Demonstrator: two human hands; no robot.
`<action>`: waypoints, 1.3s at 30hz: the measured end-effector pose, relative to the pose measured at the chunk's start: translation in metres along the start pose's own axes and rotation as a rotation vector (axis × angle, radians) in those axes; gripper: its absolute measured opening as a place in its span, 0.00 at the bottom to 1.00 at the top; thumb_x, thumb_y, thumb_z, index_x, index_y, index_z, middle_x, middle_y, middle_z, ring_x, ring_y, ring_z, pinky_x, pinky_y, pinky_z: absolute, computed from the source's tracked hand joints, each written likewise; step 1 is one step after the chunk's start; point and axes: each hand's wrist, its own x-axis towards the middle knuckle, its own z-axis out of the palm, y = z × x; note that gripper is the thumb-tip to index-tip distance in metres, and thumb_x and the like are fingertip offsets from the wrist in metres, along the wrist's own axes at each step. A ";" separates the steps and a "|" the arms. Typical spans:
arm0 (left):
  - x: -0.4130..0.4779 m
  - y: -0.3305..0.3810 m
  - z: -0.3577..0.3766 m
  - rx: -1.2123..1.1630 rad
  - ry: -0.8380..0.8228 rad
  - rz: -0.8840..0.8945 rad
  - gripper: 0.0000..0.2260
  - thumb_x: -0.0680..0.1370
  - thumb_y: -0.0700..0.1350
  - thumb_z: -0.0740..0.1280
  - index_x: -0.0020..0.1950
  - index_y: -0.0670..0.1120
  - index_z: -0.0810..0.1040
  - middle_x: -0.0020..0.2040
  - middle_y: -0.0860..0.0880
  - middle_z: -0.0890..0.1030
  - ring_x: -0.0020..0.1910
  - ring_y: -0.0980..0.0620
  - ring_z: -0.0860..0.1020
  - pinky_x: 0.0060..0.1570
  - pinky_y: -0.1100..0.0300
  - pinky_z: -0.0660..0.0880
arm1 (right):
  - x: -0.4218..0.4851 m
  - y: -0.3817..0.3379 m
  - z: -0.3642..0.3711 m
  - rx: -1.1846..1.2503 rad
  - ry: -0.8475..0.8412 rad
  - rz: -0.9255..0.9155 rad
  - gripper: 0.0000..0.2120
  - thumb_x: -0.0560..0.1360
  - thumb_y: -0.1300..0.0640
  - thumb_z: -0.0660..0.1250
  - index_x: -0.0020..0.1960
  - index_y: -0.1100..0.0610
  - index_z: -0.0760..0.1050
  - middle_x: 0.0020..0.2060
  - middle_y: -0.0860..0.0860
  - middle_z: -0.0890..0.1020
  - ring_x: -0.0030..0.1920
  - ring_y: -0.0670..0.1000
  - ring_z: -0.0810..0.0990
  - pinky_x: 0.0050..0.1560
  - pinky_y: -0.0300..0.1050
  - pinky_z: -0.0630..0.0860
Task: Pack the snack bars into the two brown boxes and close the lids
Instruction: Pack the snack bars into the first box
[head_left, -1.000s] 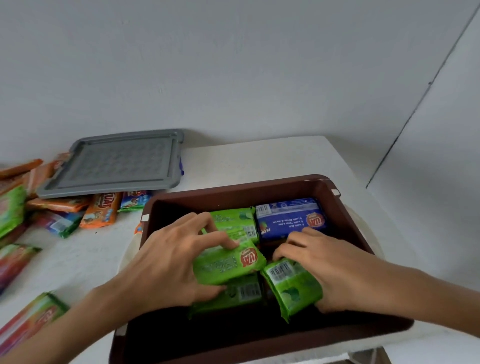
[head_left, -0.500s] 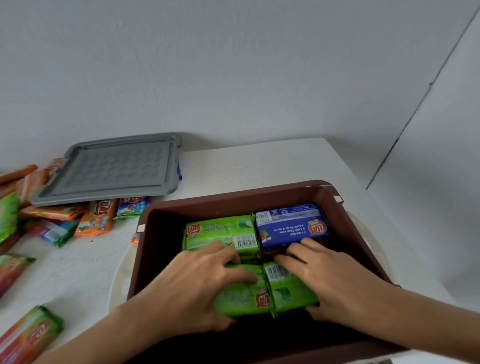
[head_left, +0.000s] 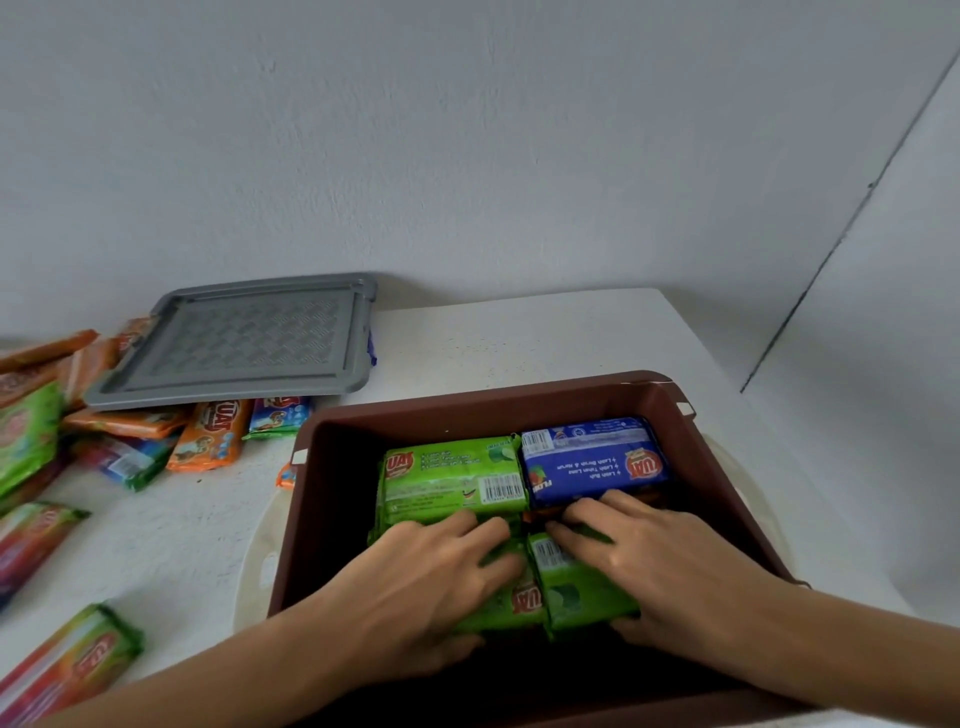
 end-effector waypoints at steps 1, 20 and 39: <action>0.000 0.000 0.002 -0.008 0.008 -0.005 0.29 0.57 0.66 0.69 0.53 0.54 0.76 0.45 0.56 0.78 0.37 0.59 0.78 0.23 0.68 0.74 | -0.002 -0.001 -0.003 0.020 -0.014 0.011 0.42 0.40 0.42 0.80 0.53 0.52 0.81 0.43 0.45 0.81 0.40 0.46 0.81 0.24 0.37 0.77; 0.003 -0.010 -0.004 -0.294 0.133 -0.152 0.20 0.78 0.58 0.54 0.61 0.48 0.75 0.54 0.49 0.78 0.51 0.49 0.78 0.47 0.53 0.77 | 0.008 -0.016 -0.039 0.023 0.026 -0.108 0.20 0.76 0.39 0.57 0.67 0.42 0.69 0.60 0.40 0.77 0.60 0.42 0.74 0.53 0.37 0.72; -0.269 -0.155 0.064 -0.460 0.475 -1.580 0.19 0.75 0.46 0.66 0.64 0.44 0.74 0.64 0.41 0.74 0.63 0.43 0.71 0.61 0.53 0.68 | 0.268 -0.260 -0.077 0.328 0.287 -0.583 0.24 0.75 0.56 0.64 0.70 0.52 0.68 0.62 0.55 0.76 0.61 0.53 0.74 0.54 0.42 0.72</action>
